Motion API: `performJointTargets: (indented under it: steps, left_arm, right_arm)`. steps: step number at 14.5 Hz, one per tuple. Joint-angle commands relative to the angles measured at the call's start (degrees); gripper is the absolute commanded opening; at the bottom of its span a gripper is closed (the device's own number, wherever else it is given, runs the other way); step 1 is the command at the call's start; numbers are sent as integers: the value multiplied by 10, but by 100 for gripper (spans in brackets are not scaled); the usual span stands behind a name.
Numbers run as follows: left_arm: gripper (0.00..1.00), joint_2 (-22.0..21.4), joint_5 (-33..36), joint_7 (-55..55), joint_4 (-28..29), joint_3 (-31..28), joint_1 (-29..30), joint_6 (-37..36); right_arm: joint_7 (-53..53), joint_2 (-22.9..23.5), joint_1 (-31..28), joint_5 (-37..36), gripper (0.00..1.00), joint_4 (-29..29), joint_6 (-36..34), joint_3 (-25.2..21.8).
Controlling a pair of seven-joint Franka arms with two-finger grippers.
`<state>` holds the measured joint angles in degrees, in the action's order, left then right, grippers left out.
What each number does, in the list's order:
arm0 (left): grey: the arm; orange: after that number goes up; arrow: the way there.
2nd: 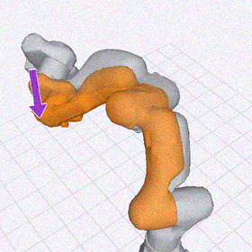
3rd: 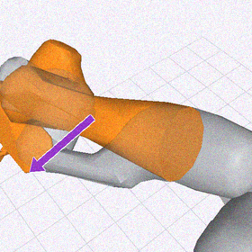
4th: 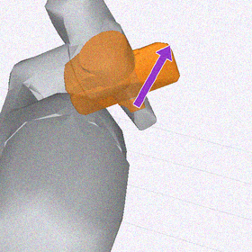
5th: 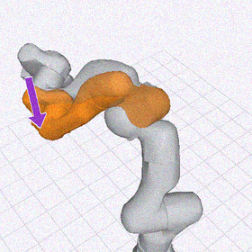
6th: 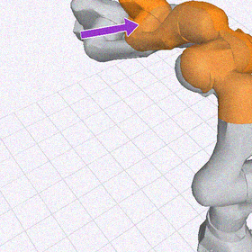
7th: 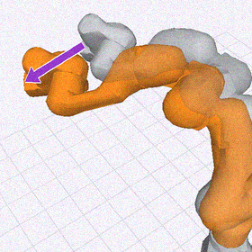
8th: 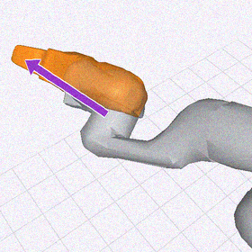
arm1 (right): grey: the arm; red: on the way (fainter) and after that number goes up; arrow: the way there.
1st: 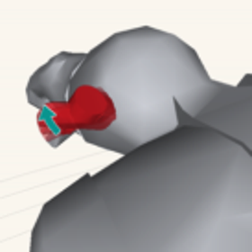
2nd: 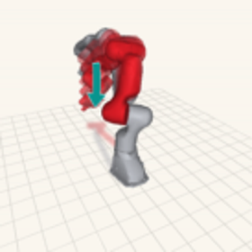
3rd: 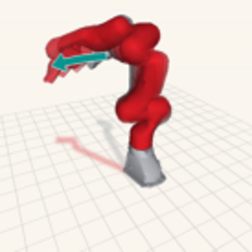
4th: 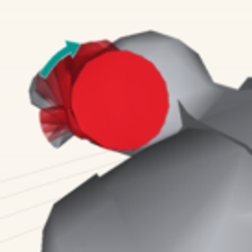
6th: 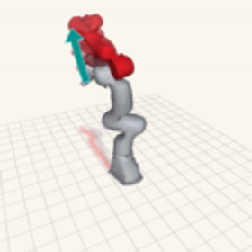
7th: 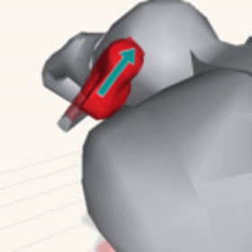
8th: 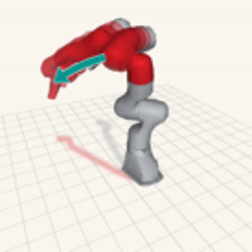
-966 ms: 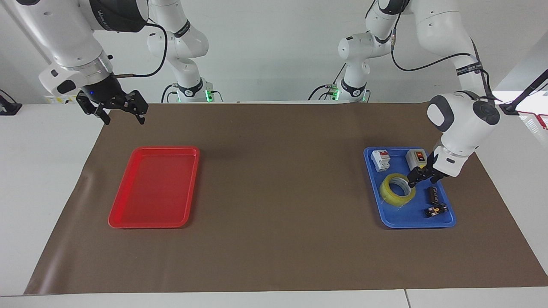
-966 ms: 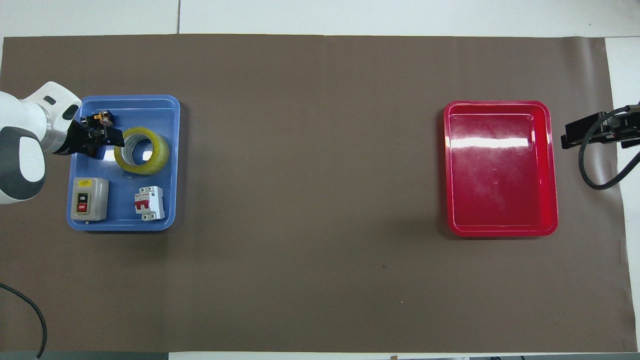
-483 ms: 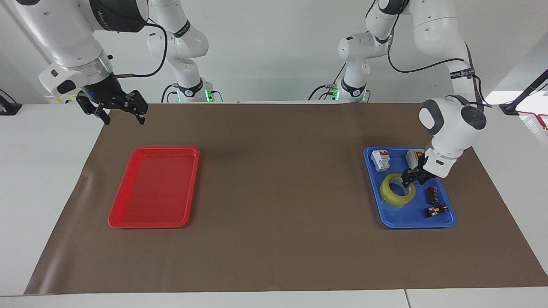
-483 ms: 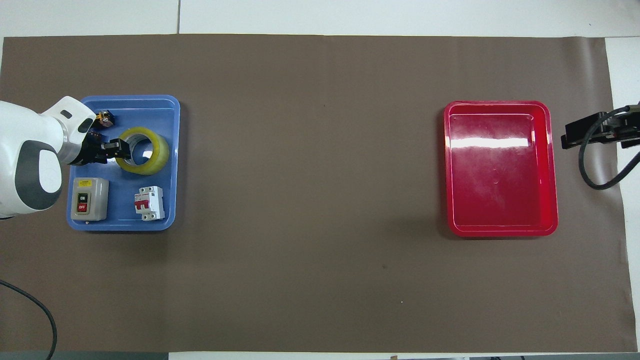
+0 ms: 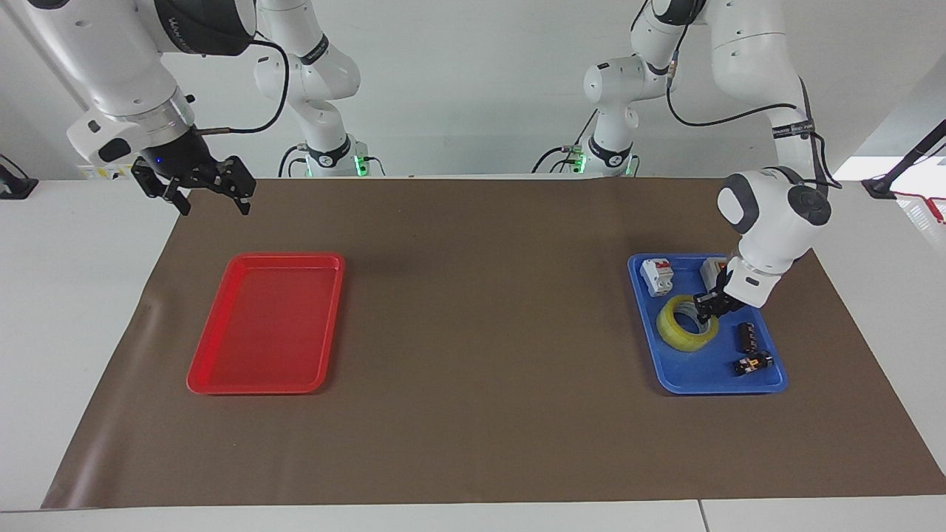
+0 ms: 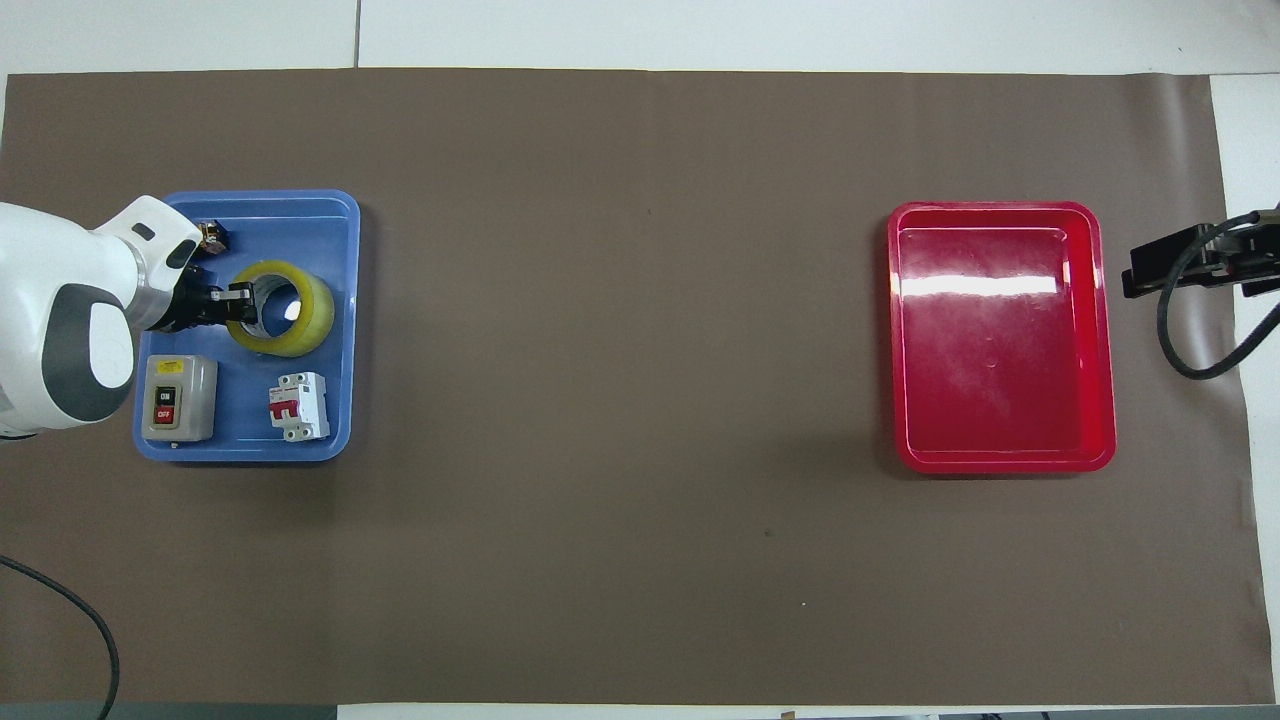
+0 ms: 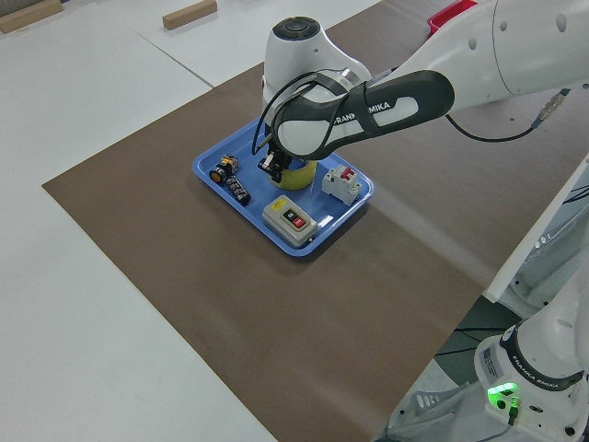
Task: Place and move tape with both arms
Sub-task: 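Reach the left gripper to the yellow tape roll and grasp it, then lift the yellow tape with the left gripper toward the table center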
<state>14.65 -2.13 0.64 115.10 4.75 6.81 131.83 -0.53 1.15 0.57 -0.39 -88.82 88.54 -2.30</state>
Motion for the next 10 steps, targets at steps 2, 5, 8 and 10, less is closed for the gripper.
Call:
performJointTargets:
  steps: [2, 5, 8, 10]
  left_arm:
    - [0, 56, 26, 63, -248, -4, -62, -257]
    - [0, 95, 43, 222, -356, -4, -166, -361]
    - [0, 97, 8, 364, -352, -4, -258, -289]
    - [0, 117, 3, 441, -347, -4, -322, -251]
  right_arm:
    - [-8, -8, -3, 2, 100, -7, -1, 2]
    - [-8, -8, -2, 2, 100, -7, -1, 2]
    - [-8, -8, -3, 2, 100, -7, -1, 2]
    - [-8, -8, -3, 2, 100, -7, -2, 2]
